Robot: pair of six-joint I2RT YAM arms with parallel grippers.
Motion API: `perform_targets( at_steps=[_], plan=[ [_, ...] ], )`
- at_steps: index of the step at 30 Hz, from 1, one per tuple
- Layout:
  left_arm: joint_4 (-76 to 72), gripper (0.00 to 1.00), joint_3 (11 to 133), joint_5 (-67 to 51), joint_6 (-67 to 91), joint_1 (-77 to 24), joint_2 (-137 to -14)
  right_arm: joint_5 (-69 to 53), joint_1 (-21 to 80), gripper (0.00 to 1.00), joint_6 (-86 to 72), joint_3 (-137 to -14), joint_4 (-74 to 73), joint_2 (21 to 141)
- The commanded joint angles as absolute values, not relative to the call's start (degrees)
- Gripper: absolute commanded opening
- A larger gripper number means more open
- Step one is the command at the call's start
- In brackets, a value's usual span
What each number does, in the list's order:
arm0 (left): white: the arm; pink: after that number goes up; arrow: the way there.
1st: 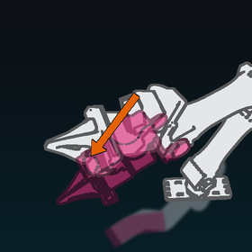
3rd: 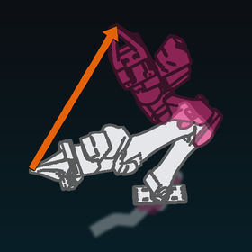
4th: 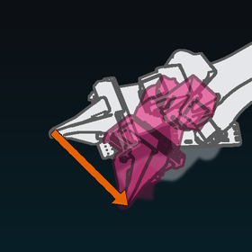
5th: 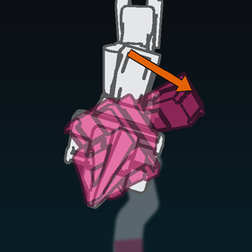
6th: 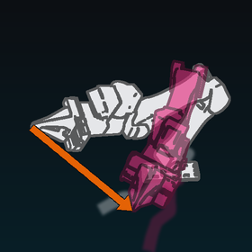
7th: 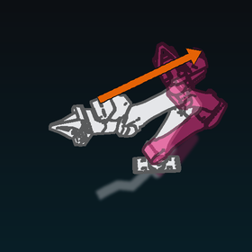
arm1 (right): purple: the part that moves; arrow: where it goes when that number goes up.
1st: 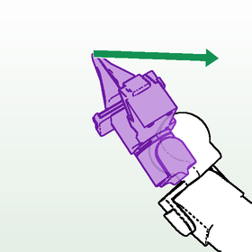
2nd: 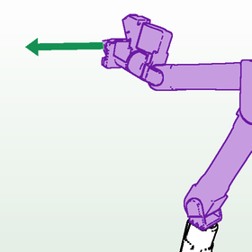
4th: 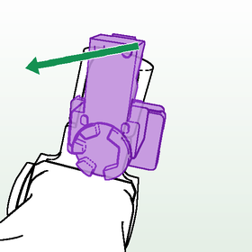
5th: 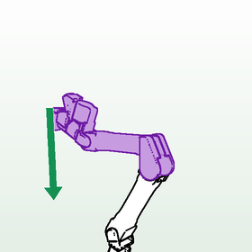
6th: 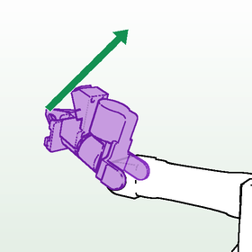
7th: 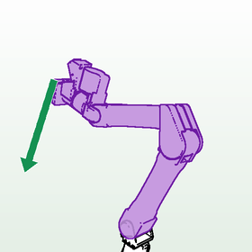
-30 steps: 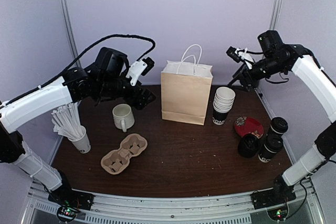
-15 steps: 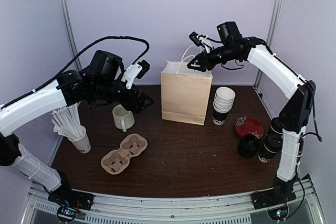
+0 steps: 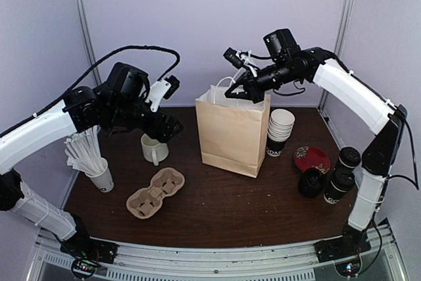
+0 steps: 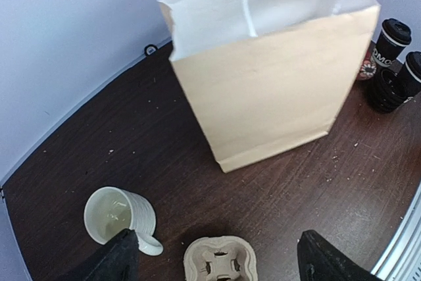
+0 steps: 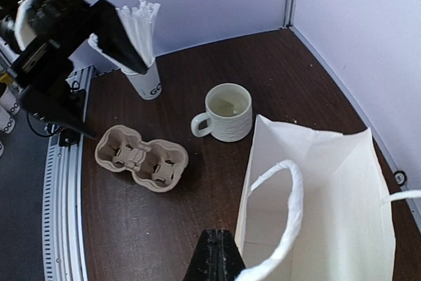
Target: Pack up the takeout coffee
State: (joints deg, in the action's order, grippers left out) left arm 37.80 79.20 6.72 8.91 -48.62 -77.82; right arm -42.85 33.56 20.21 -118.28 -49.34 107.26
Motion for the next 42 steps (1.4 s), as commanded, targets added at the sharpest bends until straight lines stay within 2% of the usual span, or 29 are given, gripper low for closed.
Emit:
perform_targets(
  at_steps=[1, 9, 12, 17, 19, 20, 21, 23, 27, 33, 38, 42],
  plan=[
    [39.9, 0.87, 80.8, 11.8, 8.2, -48.3, -75.0, -46.2, 36.0, 0.00, 24.7, -113.8, -52.5, 100.2],
    [50.7, 0.83, 79.9, 15.4, 11.9, -48.3, -75.2, -48.6, 41.1, 0.00, 34.0, -106.8, -64.4, 92.5],
    [56.4, 0.76, 79.6, 15.7, 14.2, -48.3, -76.1, -48.9, 42.5, 0.00, 36.5, -105.0, -67.5, 90.2],
    [62.3, 0.62, 77.5, 11.7, 18.1, -48.2, -78.5, -48.8, 44.3, 0.07, 38.0, -103.7, -70.4, 88.0],
    [62.4, 0.59, 75.0, 8.8, 18.7, -48.2, -79.2, -48.4, 45.0, 0.13, 37.9, -103.8, -70.8, 87.9],
    [61.9, 0.58, 73.7, 7.3, 18.9, -48.2, -79.7, -48.4, 45.2, 0.19, 37.9, -104.1, -70.9, 88.0],
    [61.5, 0.57, 72.6, 5.9, 19.1, -48.1, -80.4, -48.8, 45.3, 0.31, 37.9, -104.7, -71.5, 88.1],
    [61.3, 0.55, 71.2, 4.6, 19.2, -48.1, -82.5, -49.3, 45.4, 0.42, 37.6, -106.3, -72.4, 88.5],
    [61.1, 0.49, 70.0, 3.6, 18.2, -48.0, -86.8, -48.6, 45.4, 0.57, 38.0, -110.0, -75.2, 88.3],
    [60.0, 0.48, 68.5, 3.8, 16.3, -47.1, -90.5, -43.9, 44.6, 0.69, 39.7, -113.6, -79.4, 85.4],
    [58.3, 0.41, 67.7, 2.9, 14.3, -46.7, -93.3, -42.6, 39.9, 0.73, 39.5, -113.6, -80.1, 82.3],
    [57.2, 0.49, 67.2, 2.7, 13.9, -46.6, -94.6, -45.3, 33.9, 0.74, 38.3, -112.2, -78.8, 80.3]
  ],
)
